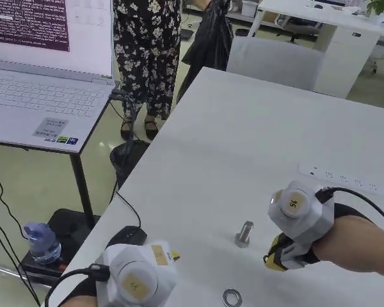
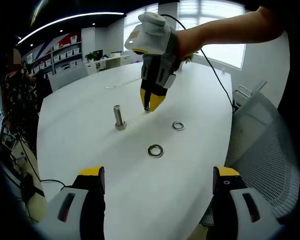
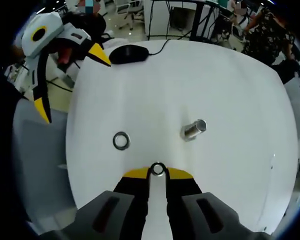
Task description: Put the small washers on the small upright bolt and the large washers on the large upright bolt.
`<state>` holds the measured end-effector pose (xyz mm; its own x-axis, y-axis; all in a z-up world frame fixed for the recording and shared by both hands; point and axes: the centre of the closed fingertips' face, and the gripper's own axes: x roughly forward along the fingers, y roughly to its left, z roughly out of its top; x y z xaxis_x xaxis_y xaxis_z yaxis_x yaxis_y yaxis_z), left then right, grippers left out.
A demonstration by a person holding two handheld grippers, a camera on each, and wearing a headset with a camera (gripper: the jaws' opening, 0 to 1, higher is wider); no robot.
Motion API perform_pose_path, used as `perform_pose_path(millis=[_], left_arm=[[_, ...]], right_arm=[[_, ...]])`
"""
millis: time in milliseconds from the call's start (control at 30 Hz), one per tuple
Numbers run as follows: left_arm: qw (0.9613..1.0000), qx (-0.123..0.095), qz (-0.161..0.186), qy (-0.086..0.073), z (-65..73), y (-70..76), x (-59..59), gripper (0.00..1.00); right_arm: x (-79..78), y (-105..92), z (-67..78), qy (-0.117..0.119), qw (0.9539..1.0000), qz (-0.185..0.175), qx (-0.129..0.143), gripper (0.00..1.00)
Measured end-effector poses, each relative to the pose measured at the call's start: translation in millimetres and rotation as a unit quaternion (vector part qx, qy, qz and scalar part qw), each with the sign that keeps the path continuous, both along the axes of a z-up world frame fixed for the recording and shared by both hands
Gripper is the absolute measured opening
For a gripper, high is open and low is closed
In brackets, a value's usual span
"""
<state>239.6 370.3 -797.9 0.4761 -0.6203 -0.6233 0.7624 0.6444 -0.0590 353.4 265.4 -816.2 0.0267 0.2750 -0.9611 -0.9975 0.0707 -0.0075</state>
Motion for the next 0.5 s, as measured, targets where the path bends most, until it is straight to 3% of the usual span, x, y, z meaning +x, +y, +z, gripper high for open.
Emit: perform_pose_path(millis=[500], left_arm=[[1.0000,-0.001,-0.006,-0.006,6.1,-10.2,8.9,0.89]], right_arm=[[8.5,-53.1,14.2,-0.003,0.9988,-0.049,-0.005,0.13]])
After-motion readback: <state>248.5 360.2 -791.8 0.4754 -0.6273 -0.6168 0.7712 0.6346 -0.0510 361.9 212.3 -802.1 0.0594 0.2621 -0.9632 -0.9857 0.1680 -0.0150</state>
